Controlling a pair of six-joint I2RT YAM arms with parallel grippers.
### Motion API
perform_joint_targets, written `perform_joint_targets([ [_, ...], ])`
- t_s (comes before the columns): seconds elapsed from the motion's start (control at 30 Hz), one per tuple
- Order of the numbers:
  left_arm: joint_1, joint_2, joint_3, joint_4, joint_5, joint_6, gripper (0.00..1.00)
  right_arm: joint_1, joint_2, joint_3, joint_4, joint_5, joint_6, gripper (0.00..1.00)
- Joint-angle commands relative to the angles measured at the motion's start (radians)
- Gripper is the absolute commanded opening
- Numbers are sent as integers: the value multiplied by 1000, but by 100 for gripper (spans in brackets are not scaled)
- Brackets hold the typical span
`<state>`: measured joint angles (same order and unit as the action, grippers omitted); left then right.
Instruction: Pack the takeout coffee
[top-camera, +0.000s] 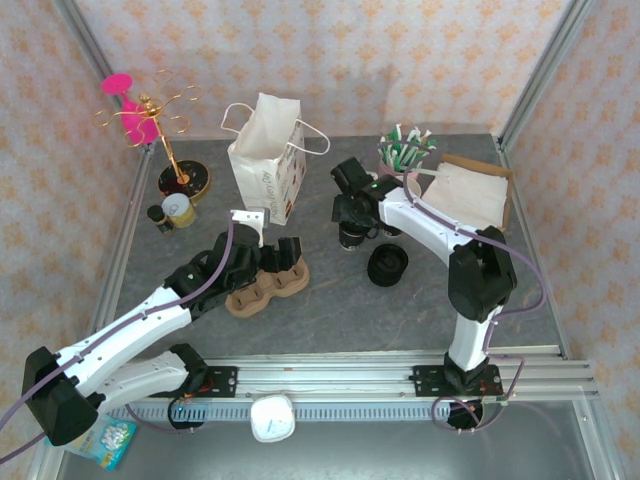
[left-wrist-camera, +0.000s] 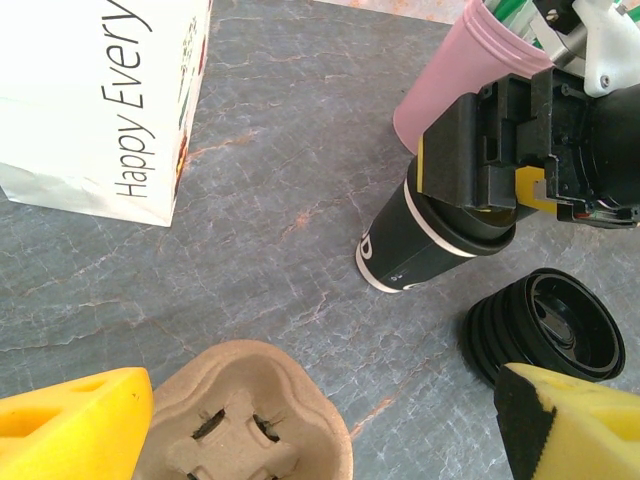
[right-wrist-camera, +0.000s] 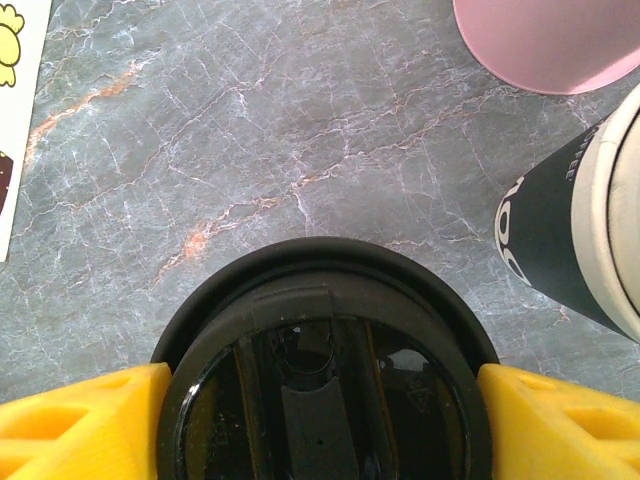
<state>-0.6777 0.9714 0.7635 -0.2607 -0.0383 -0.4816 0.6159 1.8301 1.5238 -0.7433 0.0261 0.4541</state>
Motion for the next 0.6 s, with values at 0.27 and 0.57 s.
perform_joint_targets([
  [0.27, 10, -13, -5, 10, -30, 0, 90, 20, 60, -18, -77, 15, -15, 76],
  [0.57, 12, -17, -13, 9, -38, -3, 90, 41, 68, -14, -86, 29, -22, 79],
])
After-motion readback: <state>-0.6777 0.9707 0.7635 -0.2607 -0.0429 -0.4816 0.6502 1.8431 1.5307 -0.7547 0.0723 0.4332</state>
